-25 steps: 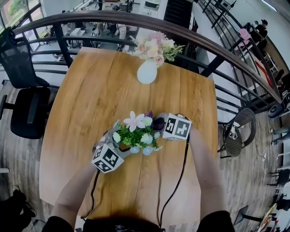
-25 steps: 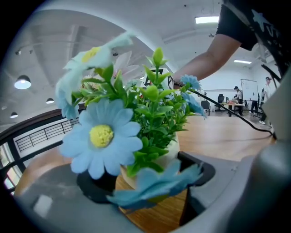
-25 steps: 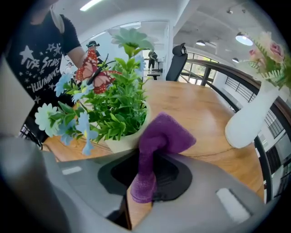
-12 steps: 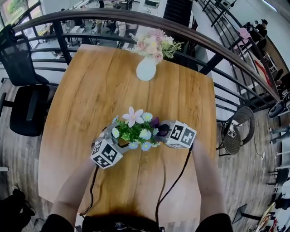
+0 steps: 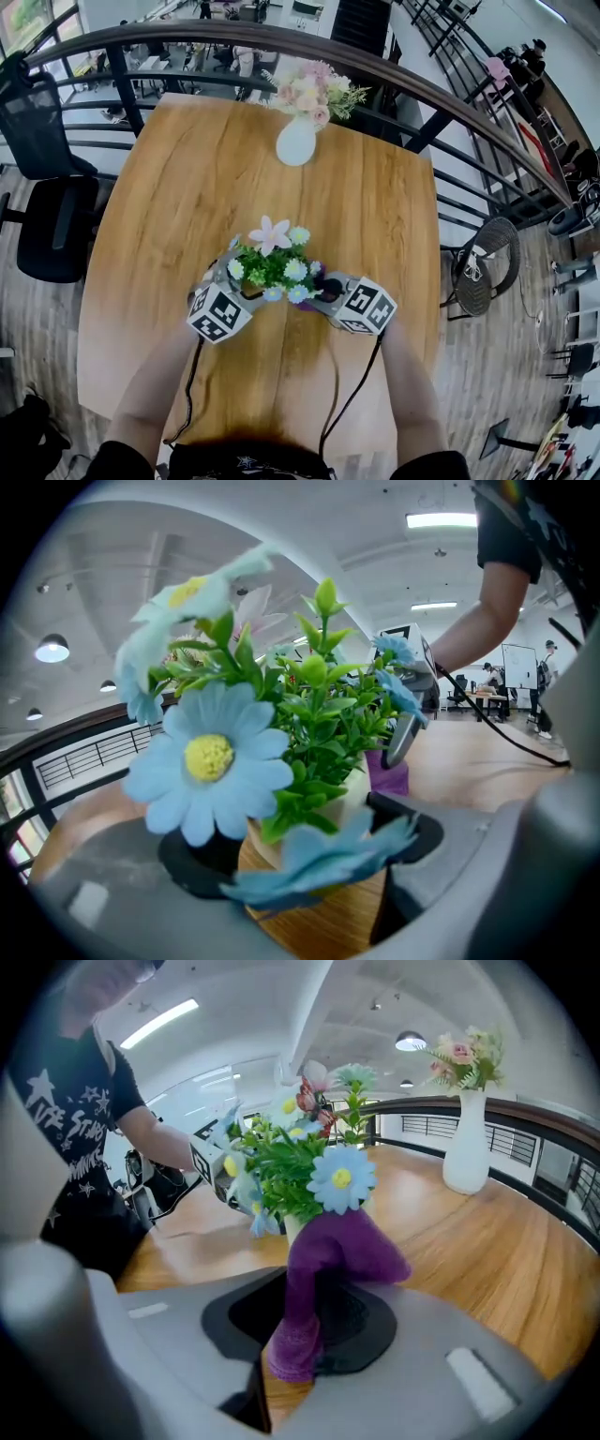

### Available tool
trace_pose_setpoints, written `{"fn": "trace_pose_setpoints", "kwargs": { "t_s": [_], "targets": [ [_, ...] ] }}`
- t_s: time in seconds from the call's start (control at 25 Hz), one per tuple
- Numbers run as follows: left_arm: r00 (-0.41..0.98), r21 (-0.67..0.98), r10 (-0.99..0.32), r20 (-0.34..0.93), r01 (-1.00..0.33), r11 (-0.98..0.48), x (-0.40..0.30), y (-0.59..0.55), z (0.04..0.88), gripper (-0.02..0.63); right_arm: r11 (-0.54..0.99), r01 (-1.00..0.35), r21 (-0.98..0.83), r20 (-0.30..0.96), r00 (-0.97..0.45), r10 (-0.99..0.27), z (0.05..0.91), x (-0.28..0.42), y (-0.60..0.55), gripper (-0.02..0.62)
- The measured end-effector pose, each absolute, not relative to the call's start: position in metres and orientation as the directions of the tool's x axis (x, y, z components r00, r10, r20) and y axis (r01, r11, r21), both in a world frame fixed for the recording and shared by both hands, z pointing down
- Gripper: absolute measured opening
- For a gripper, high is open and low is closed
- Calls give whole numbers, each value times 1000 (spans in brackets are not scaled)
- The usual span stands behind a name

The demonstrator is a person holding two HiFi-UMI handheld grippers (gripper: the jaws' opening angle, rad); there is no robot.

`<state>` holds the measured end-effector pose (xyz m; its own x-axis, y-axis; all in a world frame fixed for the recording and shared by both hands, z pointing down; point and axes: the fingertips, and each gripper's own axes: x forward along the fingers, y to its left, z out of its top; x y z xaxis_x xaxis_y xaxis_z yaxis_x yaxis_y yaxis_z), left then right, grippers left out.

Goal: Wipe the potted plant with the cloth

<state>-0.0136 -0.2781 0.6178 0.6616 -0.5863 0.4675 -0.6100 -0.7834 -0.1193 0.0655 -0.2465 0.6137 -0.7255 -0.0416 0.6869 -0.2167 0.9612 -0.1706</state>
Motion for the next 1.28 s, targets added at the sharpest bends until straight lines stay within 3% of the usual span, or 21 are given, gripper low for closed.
{"fn": "trace_pose_setpoints", "kwargs": {
  "t_s": [0.56, 1.0, 1.28],
  "targets": [
    [629, -118, -630, 455, -659, -743, -13, -280, 619, 430, 951, -219, -217, 641, -767, -31, 615, 30, -196, 83],
    [528, -142, -678, 511, -726, -673, -16, -261, 622, 431, 878, -436, -197, 621, -748, -232, 610, 57, -188, 83],
    [550, -89, -625, 555, -707, -702, -5, -236, 621, 465, 793, -585, -168, 623, -687, -375, 605, 72, -194, 83]
  ]
}}
